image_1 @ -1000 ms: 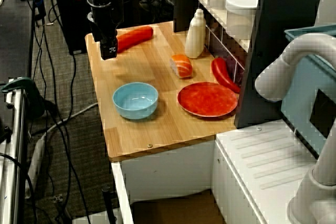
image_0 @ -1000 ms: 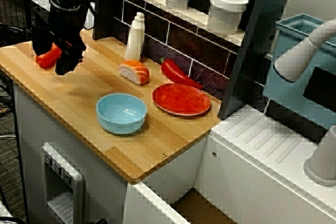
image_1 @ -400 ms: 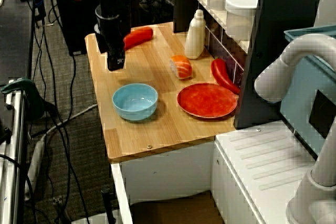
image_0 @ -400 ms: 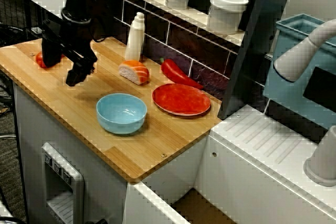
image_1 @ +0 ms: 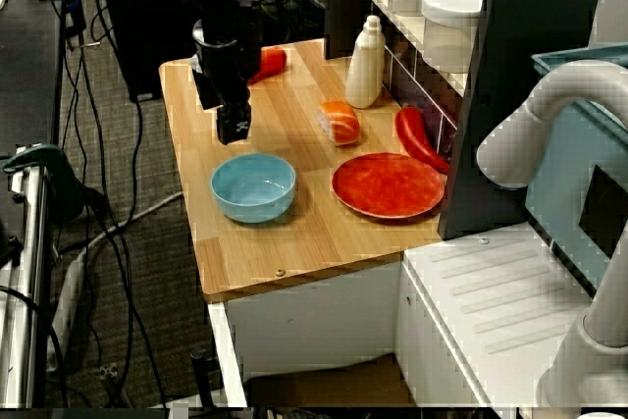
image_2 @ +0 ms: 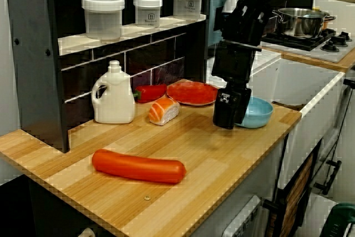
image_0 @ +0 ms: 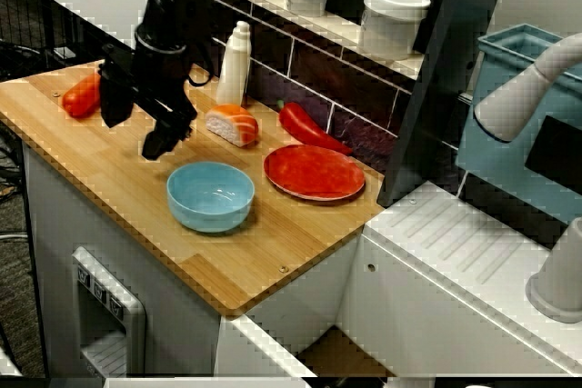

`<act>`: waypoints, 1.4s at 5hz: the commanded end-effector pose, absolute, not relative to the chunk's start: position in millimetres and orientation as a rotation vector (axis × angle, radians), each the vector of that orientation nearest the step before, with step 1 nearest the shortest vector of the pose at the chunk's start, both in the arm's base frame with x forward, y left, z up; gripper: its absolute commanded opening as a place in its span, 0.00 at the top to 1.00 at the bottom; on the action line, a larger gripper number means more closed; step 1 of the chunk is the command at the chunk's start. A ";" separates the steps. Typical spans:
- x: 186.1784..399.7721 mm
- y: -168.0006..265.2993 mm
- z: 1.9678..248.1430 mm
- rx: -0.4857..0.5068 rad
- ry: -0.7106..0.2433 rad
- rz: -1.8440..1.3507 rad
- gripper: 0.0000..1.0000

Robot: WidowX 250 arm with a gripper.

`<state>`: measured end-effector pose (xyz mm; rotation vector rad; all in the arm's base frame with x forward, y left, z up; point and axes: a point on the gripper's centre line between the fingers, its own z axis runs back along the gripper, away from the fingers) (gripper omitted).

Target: Push into sink

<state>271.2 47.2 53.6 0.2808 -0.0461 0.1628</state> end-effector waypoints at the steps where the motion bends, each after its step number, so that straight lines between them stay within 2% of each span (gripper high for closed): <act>1: 258.4 -1.3 71.6 0.202 -0.019 0.083 0.00; 3: 227.6 -78.6 114.0 0.011 0.058 -0.027 0.00; 4: 215.0 -93.1 129.6 -0.014 0.063 -0.037 0.00; 5: 227.0 -50.6 127.8 0.006 0.057 0.030 0.00; 6: 243.7 -10.0 115.2 0.050 -0.002 0.108 0.00; 7: 259.6 14.6 106.4 0.083 -0.001 0.170 0.00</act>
